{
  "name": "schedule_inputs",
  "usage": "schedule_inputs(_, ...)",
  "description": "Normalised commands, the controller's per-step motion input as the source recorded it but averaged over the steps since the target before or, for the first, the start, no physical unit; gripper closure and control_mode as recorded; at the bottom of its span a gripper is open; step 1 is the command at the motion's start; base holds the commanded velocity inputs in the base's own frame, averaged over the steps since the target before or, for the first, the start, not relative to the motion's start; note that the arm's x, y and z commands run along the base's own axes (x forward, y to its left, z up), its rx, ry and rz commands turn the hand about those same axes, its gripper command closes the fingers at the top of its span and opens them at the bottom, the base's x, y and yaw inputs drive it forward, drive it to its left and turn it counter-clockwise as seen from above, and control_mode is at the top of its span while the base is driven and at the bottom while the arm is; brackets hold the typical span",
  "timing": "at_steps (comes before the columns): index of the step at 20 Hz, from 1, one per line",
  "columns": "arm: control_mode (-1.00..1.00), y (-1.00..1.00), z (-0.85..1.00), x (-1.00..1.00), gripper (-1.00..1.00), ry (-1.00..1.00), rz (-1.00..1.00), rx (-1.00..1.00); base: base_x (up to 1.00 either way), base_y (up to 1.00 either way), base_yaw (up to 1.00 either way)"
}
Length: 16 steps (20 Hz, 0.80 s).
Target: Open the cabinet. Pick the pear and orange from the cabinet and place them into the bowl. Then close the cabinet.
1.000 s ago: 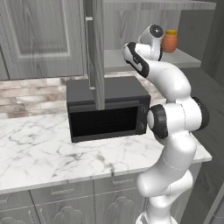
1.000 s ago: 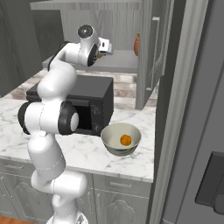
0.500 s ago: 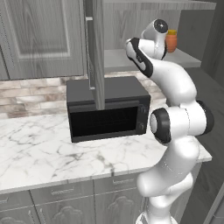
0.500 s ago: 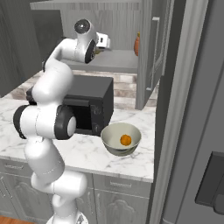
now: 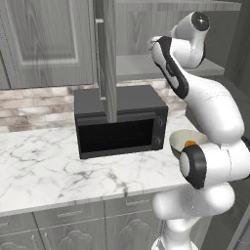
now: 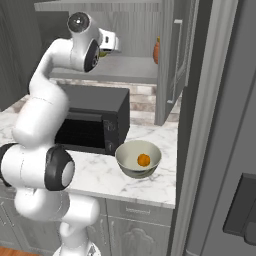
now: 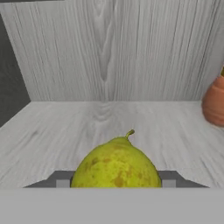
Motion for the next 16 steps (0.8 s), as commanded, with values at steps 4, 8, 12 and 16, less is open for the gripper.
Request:
schedule_inputs(4, -1.00, 0.00, -0.13, -1.00, 1.00, -0.07, 0.00, 0.00, 0.00, 0.00, 0.00)
schedule_inputs(8, -1.00, 0.00, -0.04, -1.00, 1.00, -0.01, -0.05, 0.01, 0.00, 0.00, 0.00)
schedule_inputs(12, -1.00, 0.00, -0.02, -1.00, 1.00, 0.01, -0.09, 0.04, 0.00, 0.00, 0.00)
schedule_inputs(16, -1.00, 0.00, -0.63, -1.00, 1.00, 0.03, -0.05, -0.02, 0.00, 0.00, 0.00)
